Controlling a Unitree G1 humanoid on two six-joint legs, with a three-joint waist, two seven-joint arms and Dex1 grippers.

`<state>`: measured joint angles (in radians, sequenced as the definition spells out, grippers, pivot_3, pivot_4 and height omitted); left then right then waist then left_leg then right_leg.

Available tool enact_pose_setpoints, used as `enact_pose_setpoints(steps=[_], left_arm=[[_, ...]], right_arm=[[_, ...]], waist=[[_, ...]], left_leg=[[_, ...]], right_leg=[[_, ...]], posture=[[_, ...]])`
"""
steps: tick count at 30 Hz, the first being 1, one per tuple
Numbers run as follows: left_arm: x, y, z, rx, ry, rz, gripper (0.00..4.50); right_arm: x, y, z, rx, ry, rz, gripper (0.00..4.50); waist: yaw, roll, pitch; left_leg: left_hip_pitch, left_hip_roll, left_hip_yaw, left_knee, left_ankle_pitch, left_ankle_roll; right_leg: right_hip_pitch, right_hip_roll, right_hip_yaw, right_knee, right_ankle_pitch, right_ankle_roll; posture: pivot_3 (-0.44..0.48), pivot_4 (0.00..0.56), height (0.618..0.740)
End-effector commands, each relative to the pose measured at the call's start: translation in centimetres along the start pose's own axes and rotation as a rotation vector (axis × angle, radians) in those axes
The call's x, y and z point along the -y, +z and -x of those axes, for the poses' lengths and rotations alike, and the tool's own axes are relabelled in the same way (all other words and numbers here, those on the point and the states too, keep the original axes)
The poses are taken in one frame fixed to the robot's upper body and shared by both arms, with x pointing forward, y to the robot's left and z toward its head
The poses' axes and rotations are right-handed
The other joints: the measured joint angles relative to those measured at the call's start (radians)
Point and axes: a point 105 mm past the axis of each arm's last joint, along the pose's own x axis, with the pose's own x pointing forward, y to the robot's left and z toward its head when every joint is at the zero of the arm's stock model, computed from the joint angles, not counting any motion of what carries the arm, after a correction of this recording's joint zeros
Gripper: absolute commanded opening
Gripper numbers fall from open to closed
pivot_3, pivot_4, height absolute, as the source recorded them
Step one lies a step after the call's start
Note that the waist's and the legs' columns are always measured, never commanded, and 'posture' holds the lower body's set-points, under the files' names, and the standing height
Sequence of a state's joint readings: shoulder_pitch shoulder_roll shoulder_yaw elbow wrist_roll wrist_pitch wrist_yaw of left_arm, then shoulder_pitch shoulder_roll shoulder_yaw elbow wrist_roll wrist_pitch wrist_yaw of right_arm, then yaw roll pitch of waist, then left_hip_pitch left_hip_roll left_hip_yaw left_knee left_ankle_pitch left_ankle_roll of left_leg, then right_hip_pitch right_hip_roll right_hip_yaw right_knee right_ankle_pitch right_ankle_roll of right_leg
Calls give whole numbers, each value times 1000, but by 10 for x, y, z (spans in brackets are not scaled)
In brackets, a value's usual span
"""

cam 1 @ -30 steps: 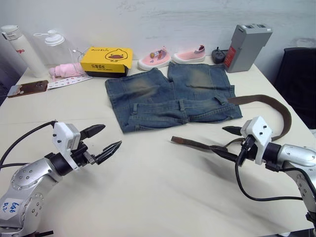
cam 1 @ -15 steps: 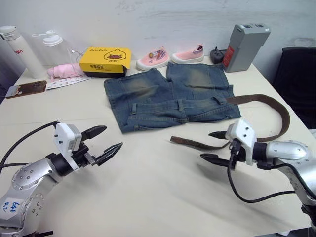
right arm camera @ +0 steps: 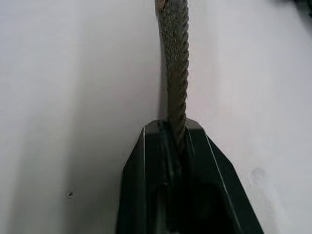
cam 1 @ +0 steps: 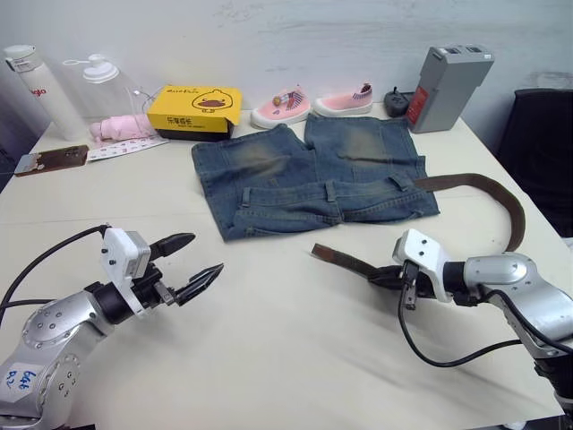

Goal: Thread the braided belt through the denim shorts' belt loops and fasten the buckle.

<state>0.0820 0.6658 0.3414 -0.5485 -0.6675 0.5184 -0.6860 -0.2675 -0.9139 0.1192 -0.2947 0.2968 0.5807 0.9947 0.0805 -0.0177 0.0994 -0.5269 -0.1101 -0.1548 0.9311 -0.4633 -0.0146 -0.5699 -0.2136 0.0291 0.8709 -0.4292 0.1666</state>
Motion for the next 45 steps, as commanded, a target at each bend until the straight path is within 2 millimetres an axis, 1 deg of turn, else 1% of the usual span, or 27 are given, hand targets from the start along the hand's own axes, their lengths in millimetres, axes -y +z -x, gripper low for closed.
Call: enact_pose_setpoints(steps=[1, 2, 3, 4, 5, 8, 11, 13, 16, 19, 21, 22, 25, 26, 27, 29, 30, 36, 39, 41, 42, 43, 44, 45], left_arm=[[18, 15, -10, 21, -154, -31, 4500], [19, 16, -11, 19, -177, -30, 4500], [26, 17, -15, 2, -256, -24, 4500], [30, 16, -16, -12, -308, -20, 4500], [35, 16, -21, -28, -373, 0, 4500], [43, 10, -33, -69, -503, 22, 4500], [47, 7, -42, -83, -572, 31, 4500], [50, 6, -50, -78, -609, 44, 4500], [48, -1, -65, -82, -601, 30, 4500], [49, 0, -70, -57, -605, 33, 4500], [51, 2, -71, -38, -619, 41, 3912], [52, 3, -70, -34, -629, 43, 3697], [52, 3, -69, -27, -632, 39, 2267], [52, 5, -69, -23, -631, 37, 1853], [51, 6, -69, -20, -630, 35, 1304], [52, 8, -69, -13, -632, 33, 341], [52, 9, -69, -8, -633, 33, 78], [50, 11, -70, 5, -617, 36, 78], [49, 12, -72, 18, -597, 71, 78], [47, 13, -75, 42, -569, 182, 0], [46, 14, -75, 60, -556, 262, 0], [46, 16, -76, 70, -548, 316, 0], [46, 18, -77, 99, -538, 393, 0], [47, 20, -77, 116, -531, 447, 0]], right_arm=[[-16, 31, 5, 80, 80, 229, 24], [-19, 36, 6, 93, 95, 267, 24], [-21, 47, 6, 113, 105, 338, 24], [-23, 54, 6, 124, 107, 380, 24], [-25, 65, 7, 150, 114, 427, 24], [-29, 83, 6, 184, 123, 499, 24], [-32, 89, 6, 189, 132, 522, 24], [-34, 94, 5, 198, 133, 529, 24], [-39, 99, 6, 216, 141, 528, 24], [-42, 100, 6, 217, 140, 522, 24], [-42, 100, 6, 218, 133, 513, 0], [-42, 101, 6, 220, 131, 509, 0], [-43, 102, 7, 221, 125, 498, 0], [-42, 101, 7, 219, 121, 494, 0], [-42, 101, 7, 217, 119, 491, 0], [-41, 101, 6, 214, 115, 486, 0], [-41, 100, 6, 213, 114, 484, 0], [-39, 100, 6, 210, 110, 473, 0], [-38, 102, 6, 227, 102, 449, 0], [-26, 111, 17, 301, 44, 290, 870], [-18, 115, 25, 353, 8, 195, 1168], [-13, 118, 32, 386, -12, 133, 1617], [-10, 122, 43, 456, -4, 37, 2060], [-10, 124, 51, 504, 8, -28, 2060]], waist=[[-2, 2, 1], [-3, 3, 2], [-4, 4, 2], [-5, 4, 2], [-7, 5, 3], [-10, 5, 3], [-8, 4, 2], [-7, 4, 3], [-6, 4, 3], [-6, 3, 2], [-8, 3, 2], [-8, 3, 2], [-8, 3, 2], [-8, 3, 2], [-8, 3, 2], [-8, 3, 2], [-8, 3, 2], [-6, 3, 2], [-6, 3, 2], [-5, 3, 2], [-4, 3, 2], [-2, 3, 2], [0, 2, 2], [1, 2, 2]], left_leg=[[0, 0, 0, 0, 0, 0], [0, 0, 0, 0, 0, 0], [-1, 0, 0, 0, 0, 0], [0, 0, 1, 0, 1, -1], [0, 1, 0, 0, 1, -1], [0, 0, 1, -1, 0, -1], [0, 1, 0, -1, 1, -1], [-1, 1, -1, 0, 2, -4], [-2, -1, -1, 0, 3, -5], [-2, 0, -1, -1, 3, -4], [-2, 0, -1, -1, 3, -5], [-2, 0, -1, -1, 3, -5], [-1, 0, -1, -1, 3, -5], [-1, 0, -1, -1, 3, -5], [-1, 0, -1, -1, 3, -5], [-1, 0, -1, -1, 3, -5], [-1, 0, -1, -1, 3, -5], [-1, 0, -1, 0, 4, -5], [-1, 0, -1, -1, 4, -5], [-1, 0, -1, 0, 4, -5], [-2, 0, -1, 0, 4, -4], [-2, -1, -2, 0, 4, -4], [-2, -1, -2, 0, 4, -4], [-2, -1, -2, 0, 5, -5]], right_leg=[[0, 0, 0, 0, 0, 0], [-1, 0, 0, 0, 0, 0], [-1, 0, 0, 0, 1, 2], [-1, 0, 0, 0, 1, 3], [-1, 0, 0, -1, 1, 3], [-1, 0, -2, -1, 1, 3], [0, 0, -7, -2, 1, 3], [0, 0, -8, -2, 1, 2], [0, -2, -9, -3, 1, 2], [0, -2, -9, -4, 1, 3], [0, -2, -9, -4, 1, 3], [0, -2, -9, -4, 1, 3], [0, -2, -9, -4, 1, 3], [0, -2, -9, -4, 1, 3], [0, -2, -8, -4, 1, 3], [0, -2, -8, -4, 1, 3], [0, -2, -8, -4, 1, 3], [0, -2, -8, -4, 1, 3], [0, -2, -8, -4, 1, 3], [0, -2, -8, -4, 1, 3], [0, -2, -6, -4, 1, 3], [0, -2, -4, -4, 2, 3], [0, -2, -1, -3, 3, 5], [0, -2, -1, -3, 3, 5]], posture=[[0, 150, 624], [0, 150, 624], [0, 150, 624], [0, 150, 624], [0, 150, 624], [0, 150, 624], [0, 150, 624], [0, 150, 624], [0, 150, 624], [0, 150, 624], [0, 150, 624], [0, 150, 624], [0, 150, 624], [0, 150, 624], [0, 150, 624], [0, 150, 624], [0, 150, 624], [0, 150, 624], [0, 150, 624], [0, 150, 624], [0, 150, 624], [0, 150, 624], [0, 150, 624], [0, 150, 624]])
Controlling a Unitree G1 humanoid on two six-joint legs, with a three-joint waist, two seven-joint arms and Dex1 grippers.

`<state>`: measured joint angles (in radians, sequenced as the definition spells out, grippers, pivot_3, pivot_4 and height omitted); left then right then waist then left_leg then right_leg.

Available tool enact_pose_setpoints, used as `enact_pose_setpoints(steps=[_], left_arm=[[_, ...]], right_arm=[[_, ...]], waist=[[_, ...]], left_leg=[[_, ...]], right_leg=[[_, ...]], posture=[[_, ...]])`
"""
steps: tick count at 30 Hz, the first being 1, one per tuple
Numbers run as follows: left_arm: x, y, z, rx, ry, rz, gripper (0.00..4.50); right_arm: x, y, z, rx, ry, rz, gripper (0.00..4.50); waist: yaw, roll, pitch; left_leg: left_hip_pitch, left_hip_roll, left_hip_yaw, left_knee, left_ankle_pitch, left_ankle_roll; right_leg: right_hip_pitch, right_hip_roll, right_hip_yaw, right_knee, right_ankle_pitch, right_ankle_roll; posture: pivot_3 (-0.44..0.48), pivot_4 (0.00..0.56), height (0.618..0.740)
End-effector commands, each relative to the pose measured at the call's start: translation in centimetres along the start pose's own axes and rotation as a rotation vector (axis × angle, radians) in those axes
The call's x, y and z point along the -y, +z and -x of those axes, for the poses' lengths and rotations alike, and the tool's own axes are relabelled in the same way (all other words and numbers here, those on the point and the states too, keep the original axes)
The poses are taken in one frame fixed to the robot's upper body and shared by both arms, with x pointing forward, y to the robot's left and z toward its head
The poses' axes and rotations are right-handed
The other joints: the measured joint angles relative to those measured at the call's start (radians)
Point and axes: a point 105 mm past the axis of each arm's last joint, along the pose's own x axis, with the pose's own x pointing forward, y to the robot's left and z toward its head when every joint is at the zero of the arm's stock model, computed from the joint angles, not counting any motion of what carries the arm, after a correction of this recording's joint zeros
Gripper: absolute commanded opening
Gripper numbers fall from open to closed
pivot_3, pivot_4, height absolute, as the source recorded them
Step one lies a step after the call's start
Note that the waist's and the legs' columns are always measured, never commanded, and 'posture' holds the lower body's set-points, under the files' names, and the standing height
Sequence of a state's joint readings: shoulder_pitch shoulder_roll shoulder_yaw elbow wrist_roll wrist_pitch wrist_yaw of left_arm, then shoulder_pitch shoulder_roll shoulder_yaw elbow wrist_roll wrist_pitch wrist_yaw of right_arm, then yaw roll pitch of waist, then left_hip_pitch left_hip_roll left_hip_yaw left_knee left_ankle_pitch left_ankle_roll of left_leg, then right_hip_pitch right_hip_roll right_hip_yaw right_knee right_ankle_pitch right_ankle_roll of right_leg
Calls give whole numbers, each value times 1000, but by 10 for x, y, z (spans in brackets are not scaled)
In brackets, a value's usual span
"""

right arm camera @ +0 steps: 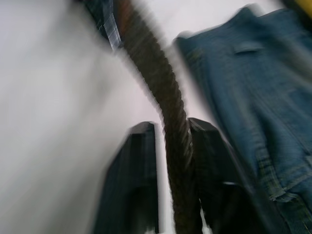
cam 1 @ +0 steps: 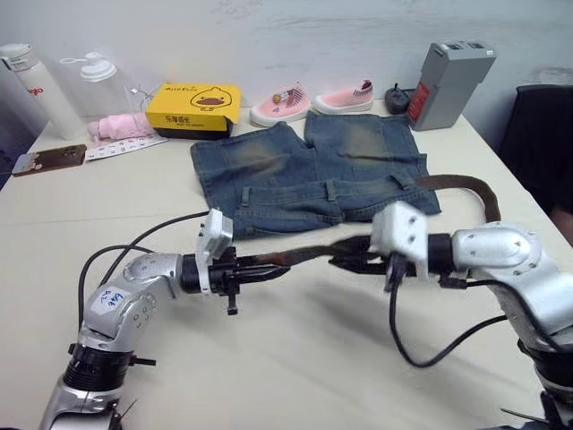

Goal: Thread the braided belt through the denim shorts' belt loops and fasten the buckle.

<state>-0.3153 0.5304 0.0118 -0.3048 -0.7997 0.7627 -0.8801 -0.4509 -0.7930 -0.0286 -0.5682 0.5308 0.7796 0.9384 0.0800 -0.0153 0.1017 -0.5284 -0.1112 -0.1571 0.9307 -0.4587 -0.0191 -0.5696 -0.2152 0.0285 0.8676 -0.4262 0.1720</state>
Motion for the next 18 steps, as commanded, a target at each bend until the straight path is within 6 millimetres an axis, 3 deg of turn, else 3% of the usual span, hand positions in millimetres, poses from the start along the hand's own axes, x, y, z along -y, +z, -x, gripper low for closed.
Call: enact_pose_setpoints(steps=[1, 4, 6, 8, 12, 15, 18], left_arm=[[8, 15, -3, 132, -13, 141, 0], [19, 16, -8, 167, -43, 222, 0], [23, 19, -10, 183, -54, 251, 0], [26, 26, -11, 205, -66, 267, 0], [29, 49, -13, 273, -109, 302, 0], [32, 54, -14, 267, -119, 302, 0], [34, 54, -15, 265, -122, 311, 0]], right_arm=[[16, 32, 35, 251, -84, -250, 2060], [19, 43, 60, 430, -86, -427, 2060], [7, 51, 72, 531, -12, -520, 2060], [-8, 51, 68, 558, 61, -630, 2060], [-33, 19, 21, 432, 107, -937, 2060], [-36, 19, 6, 482, 118, -1042, 2060], [-27, 22, -2, 583, 109, -1142, 2060]], waist=[[2, -1, 0], [2, -3, 0], [3, -3, 0], [2, -3, 0], [-4, -4, -1], [-7, -4, -1], [-6, -1, -2]], left_leg=[[0, 0, 0, 0, 0, 0], [0, 0, 0, 0, 0, 0], [0, 0, 1, 0, 0, 0], [0, 1, 1, 0, 0, 0], [0, 2, 3, 0, -2, 4], [0, 3, 4, 0, -2, 5], [0, 2, 5, 0, -2, 5]], right_leg=[[0, 0, 0, 1, 1, 1], [0, 0, 1, 2, 2, 3], [-1, 0, 2, 2, 2, 3], [-1, 0, 3, 3, 1, 3], [-1, 0, 6, 3, -1, -3], [-1, 0, 7, 4, -1, -3], [-1, 0, 8, 4, -1, -2]], posture=[[0, 150, 624], [0, 150, 624], [0, 150, 624], [0, 150, 624], [0, 150, 624], [0, 150, 624], [0, 150, 624]])
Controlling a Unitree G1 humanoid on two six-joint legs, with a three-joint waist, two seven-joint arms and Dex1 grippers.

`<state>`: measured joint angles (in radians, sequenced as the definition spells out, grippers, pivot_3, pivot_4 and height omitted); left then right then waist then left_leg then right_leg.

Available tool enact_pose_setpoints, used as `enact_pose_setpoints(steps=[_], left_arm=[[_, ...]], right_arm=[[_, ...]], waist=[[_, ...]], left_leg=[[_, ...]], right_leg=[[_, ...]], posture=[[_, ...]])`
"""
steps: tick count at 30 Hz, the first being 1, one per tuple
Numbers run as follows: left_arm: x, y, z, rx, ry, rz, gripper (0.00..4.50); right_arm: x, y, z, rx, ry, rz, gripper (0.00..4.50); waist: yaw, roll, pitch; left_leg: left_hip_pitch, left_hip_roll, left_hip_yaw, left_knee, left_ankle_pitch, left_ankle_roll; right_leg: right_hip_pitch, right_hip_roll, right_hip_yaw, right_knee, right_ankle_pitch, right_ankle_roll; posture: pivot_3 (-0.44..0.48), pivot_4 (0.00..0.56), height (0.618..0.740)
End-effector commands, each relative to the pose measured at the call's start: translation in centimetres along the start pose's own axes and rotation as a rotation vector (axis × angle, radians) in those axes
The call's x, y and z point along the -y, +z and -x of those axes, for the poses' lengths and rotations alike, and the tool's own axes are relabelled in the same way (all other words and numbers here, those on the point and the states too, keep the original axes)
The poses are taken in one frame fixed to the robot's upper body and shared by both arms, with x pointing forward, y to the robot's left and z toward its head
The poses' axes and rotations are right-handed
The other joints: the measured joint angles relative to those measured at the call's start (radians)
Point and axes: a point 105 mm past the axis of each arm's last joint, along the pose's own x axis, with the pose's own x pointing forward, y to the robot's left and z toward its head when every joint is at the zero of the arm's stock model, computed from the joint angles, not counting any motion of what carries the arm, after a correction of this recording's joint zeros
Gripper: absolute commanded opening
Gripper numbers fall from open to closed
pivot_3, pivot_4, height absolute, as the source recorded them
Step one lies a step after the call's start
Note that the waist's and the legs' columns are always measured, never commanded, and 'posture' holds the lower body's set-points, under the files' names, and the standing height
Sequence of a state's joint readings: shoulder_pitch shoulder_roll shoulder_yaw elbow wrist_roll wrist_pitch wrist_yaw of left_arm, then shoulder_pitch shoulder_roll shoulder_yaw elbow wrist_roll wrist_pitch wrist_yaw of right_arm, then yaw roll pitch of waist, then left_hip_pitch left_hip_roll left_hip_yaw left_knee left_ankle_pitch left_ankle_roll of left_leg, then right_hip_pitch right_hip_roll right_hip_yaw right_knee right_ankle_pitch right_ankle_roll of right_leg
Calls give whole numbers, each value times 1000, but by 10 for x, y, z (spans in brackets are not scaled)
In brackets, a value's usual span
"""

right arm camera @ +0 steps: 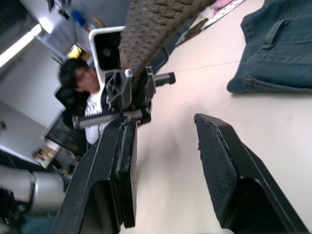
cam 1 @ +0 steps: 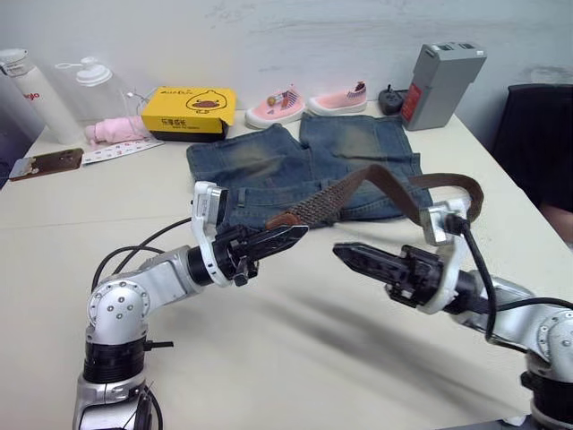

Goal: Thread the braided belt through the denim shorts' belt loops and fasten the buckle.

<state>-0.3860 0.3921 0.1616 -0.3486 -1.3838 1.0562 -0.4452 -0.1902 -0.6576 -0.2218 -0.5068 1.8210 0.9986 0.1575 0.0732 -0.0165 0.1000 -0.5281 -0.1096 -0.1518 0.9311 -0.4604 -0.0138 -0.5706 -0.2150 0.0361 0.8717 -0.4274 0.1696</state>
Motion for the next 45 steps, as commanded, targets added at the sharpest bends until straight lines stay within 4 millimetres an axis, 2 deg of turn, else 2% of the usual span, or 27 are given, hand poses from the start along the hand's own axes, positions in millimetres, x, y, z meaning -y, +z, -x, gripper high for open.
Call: enact_pose_setpoints(steps=[1, 4, 8, 14, 17, 20, 25, 29, 30, 33, 34, 37, 38, 40, 42, 43, 45], left_arm=[[12, 6, -1, 11, -29, -8, 0], [11, 4, -1, 8, -16, 2, 0], [12, 4, -1, 7, -16, 7, 0], [11, 3, 0, 6, -3, 10, 0], [12, 2, 0, 3, -1, 9, 0], [11, 2, 1, 2, 5, 8, 0], [10, 3, -1, -2, 16, -4, 0], [6, 0, -2, -32, 37, -23, 1628], [1, -3, -2, -64, 69, -65, 1792], [-18, -13, 1, -207, 150, -231, 2943], [-29, -15, 1, -259, 187, -315, 3402], [-62, -17, 1, -416, 264, -589, 4411], [-78, -16, 0, -470, 300, -703, 4463], [-96, -16, -1, -534, 317, -840, 4463], [-120, -11, -8, -594, 337, -996, 4463], [-138, -7, -14, -655, 363, -1103, 4463], [-157, -5, -20, -728, 370, -1221, 4463]], right_arm=[[-8, 17, -20, 189, 88, -144, 2060], [-13, 35, -25, 303, 147, -184, 2060], [-13, 41, -34, 343, 155, -219, 2060], [-7, 53, -35, 436, 146, -275, 2060], [-3, 56, -33, 458, 129, -283, 1252], [0, 56, -32, 466, 112, -284, 51], [2, 53, -34, 457, 98, -277, 51], [1, 56, -31, 479, 94, -266, 0], [2, 58, -26, 499, 88, -268, 0], [13, 69, -4, 610, 27, -284, 0], [16, 73, 5, 653, 6, -289, 0], [20, 80, 22, 726, -32, -283, 0], [20, 81, 28, 745, -49, -278, 0], [21, 82, 33, 765, -68, -274, 0], [22, 83, 38, 786, -85, -275, 0], [20, 83, 41, 799, -90, -267, 0], [17, 83, 44, 811, -94, -258, 0]], waist=[[2, 0, 0], [5, -1, 0], [4, -1, 0], [2, -1, -1], [2, -1, -1], [1, -1, -1], [0, -1, -1], [1, -1, -1], [1, -1, -1], [2, -1, -1], [3, -1, -1], [7, -1, 0], [9, -1, 0], [8, 0, -1], [6, 0, -1], [6, -1, -1], [9, -2, -1]], left_leg=[[1, 0, 0, 0, 0, 0], [0, 0, -2, 0, 3, -6], [0, 0, -2, 0, 3, -5], [-1, 1, -1, 0, 3, -6], [-2, 1, -1, 0, 3, -5], [-2, 1, -1, 0, 3, -5], [-2, 1, -1, 0, 3, -5], [-2, 1, -1, 0, 2, -5], [-2, 1, -1, 0, 2, -5], [-2, 1, -1, 0, 2, -5], [-2, 1, -1, 0, 2, -5], [-2, 0, 2, 0, 2, -5], [-3, 0, 2, 1, 2, -4], [-3, 0, 4, 1, 1, -1], [-3, 1, 5, 1, 0, 0], [-3, 1, 5, 1, 0, 1], [-6, 0, 5, 2, 0, 1]], right_leg=[[0, 0, 0, 0, 0, 0], [-1, 3, 0, 0, 1, 3], [-2, 9, 0, 1, 2, 3], [-5, 11, 2, 4, 2, 3], [-6, 12, 3, 5, 2, 3], [-8, 12, 3, 7, 2, 3], [-8, 12, 4, 7, 1, 3], [-8, 12, 4, 8, 1, 2], [-8, 12, 4, 8, 1, 2], [-8, 12, 4, 8, 1, 2], [-8, 12, 4, 8, 1, 2], [-8, 12, 4, 8, -1, -2], [-8, 12, 5, 8, -2, -4], [-8, 11, 5, 8, -2, -5], [-10, 11, 7, 8, -2, -5], [-10, 12, 8, 8, -1, -5], [-12, 11, 7, 7, 0, -1]], posture=[[0, 150, 624], [0, 150, 624], [0, 150, 624], [0, 150, 624], [0, 150, 624], [0, 150, 624], [0, 150, 624], [0, 150, 624], [0, 150, 624], [0, 150, 624], [0, 150, 624], [0, 150, 624], [0, 150, 624], [0, 150, 624], [0, 150, 624], [0, 150, 624], [0, 150, 624]])
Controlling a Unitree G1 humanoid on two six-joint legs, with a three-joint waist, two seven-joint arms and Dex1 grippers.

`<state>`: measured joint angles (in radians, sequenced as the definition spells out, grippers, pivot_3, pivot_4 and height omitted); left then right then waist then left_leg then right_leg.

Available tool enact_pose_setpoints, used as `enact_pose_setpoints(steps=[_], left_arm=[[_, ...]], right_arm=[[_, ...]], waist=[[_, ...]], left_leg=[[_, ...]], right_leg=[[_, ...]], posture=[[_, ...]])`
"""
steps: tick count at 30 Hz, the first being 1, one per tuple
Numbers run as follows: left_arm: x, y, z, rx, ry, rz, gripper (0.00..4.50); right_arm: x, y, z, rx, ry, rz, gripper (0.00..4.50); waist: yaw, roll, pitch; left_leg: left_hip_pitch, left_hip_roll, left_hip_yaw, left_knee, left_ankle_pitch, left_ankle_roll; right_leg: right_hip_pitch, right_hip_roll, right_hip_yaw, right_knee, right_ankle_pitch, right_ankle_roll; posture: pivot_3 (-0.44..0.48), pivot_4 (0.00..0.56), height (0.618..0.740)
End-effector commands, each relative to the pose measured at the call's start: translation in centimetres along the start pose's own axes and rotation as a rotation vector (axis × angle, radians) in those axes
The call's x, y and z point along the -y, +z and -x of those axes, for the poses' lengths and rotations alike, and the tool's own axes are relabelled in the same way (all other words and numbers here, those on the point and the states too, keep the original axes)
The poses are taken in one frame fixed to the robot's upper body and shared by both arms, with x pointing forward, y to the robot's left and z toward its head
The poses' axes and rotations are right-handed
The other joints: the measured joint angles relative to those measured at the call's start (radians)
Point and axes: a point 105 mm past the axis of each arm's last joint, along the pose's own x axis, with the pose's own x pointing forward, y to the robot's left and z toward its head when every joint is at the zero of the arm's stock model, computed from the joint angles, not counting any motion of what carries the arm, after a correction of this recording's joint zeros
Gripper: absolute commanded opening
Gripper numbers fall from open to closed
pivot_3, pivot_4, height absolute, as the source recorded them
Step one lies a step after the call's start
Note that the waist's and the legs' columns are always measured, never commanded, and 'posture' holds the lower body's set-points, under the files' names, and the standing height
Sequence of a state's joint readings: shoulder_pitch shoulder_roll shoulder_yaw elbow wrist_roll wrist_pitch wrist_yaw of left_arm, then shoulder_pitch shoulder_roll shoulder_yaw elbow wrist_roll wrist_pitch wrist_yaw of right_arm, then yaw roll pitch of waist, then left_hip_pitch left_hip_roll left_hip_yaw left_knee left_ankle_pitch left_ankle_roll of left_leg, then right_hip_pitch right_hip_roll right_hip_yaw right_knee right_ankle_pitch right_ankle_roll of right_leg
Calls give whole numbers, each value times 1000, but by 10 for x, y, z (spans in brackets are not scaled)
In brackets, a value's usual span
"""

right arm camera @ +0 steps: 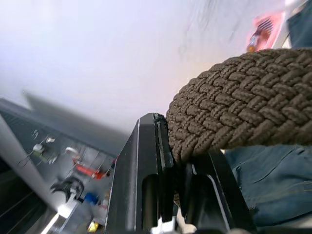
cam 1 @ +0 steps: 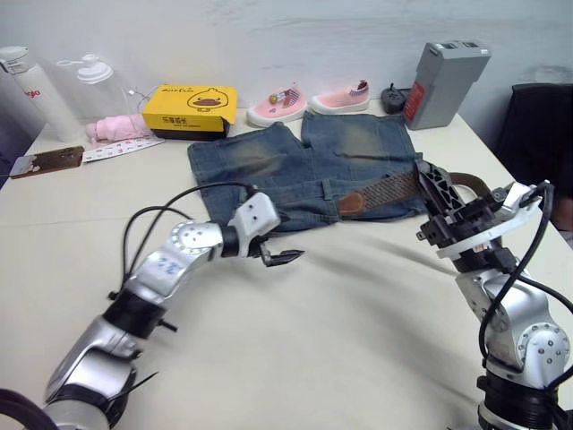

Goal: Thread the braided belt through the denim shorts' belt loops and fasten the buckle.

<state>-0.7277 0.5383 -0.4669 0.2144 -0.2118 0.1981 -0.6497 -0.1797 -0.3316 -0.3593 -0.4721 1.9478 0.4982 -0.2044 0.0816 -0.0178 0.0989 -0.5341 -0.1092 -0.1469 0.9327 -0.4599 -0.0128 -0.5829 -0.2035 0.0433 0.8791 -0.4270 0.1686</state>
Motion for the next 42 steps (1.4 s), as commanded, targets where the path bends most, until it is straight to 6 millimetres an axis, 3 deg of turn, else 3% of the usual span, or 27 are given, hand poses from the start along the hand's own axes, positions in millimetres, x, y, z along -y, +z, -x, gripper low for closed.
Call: enact_pose_setpoints(steps=[1, 4, 6, 8, 11, 15, 18, 19, 25, 28, 36, 42], left_arm=[[-28, -13, -22, -124, 61, -307, 4463], [-51, -26, -35, -252, 143, -466, 4463], [-59, -26, -40, -273, 178, -499, 4463], [-65, -33, -43, -349, 208, -575, 4463], [-68, -35, -46, -375, 233, -586, 3616], [-69, -33, -48, -369, 244, -583, 1741], [-70, -42, -43, -396, 242, -550, 383], [-70, -46, -40, -405, 243, -543, 152], [-70, -58, -24, -370, 240, -467, 152], [-69, -59, -6, -297, 237, -463, 152], [-12, -72, 60, -237, 177, -395, 152], [41, -69, 101, -289, 174, -298, 152]], right_arm=[[-22, 3, 5, 27, 69, 24, 0], [-27, 1, 6, 35, 78, 27, 0], [-27, 1, 6, 36, 78, 25, 0], [-28, 0, 7, 39, 77, 24, 0], [-30, -1, 9, 41, 81, 26, 0], [-30, -2, 9, 39, 75, 29, 0], [-29, -2, 8, 34, 72, 28, 0], [-28, -2, 8, 33, 71, 28, 0], [-25, -1, 8, 33, 58, 27, 0], [-24, 1, 9, 37, 46, 43, 0], [-6, 15, 0, 18, -138, 332, 0], [6, 10, -10, -70, -232, 528, 0]], waist=[[-1, 0, 0], [1, -2, -1], [-1, -2, -1], [-1, -3, -1], [-1, -3, -1], [-7, -3, -1], [-11, -3, -1], [-12, -2, -2], [-32, -1, -3], [-57, 3, -5], [-95, 14, -11], [-79, 16, -13]], left_leg=[[-1, 0, 0, 0, 0, 0], [-2, 0, -1, 0, 1, 1], [-2, -1, -1, -1, 2, 2], [-1, -1, 0, -1, 3, 3], [1, -1, 0, -1, 4, 4], [4, -1, -1, -2, 5, 4], [3, 0, -2, -3, 5, 4], [3, -1, -2, -4, 5, 4], [4, 0, -2, -5, 6, 2], [5, 1, -5, -7, 6, 2], [8, 0, -9, -10, 6, -1], [11, -1, -9, -9, 3, -1]], right_leg=[[-1, 0, 0, -1, 1, 2], [0, 0, 0, -5, 5, 9], [1, 1, 0, -9, 13, 21], [1, 1, -1, -9, 14, 22], [4, 1, -2, -9, 16, 25], [5, 1, -6, -9, 18, 25], [5, 1, -7, -9, 18, 25], [5, 1, -7, -9, 17, 25], [5, 1, -7, -9, 17, 25], [3, 0, -6, -9, 17, 24], [-1, 2, 3, -10, 15, 20], [-1, 2, 4, -11, 15, 20]], posture=[[0, 150, 624], [0, 150, 624], [0, 150, 624], [0, 150, 624], [0, 150, 624], [0, 150, 624], [0, 150, 624], [0, 150, 624], [0, 150, 624], [0, 150, 624], [0, 150, 624], [0, 150, 624]])
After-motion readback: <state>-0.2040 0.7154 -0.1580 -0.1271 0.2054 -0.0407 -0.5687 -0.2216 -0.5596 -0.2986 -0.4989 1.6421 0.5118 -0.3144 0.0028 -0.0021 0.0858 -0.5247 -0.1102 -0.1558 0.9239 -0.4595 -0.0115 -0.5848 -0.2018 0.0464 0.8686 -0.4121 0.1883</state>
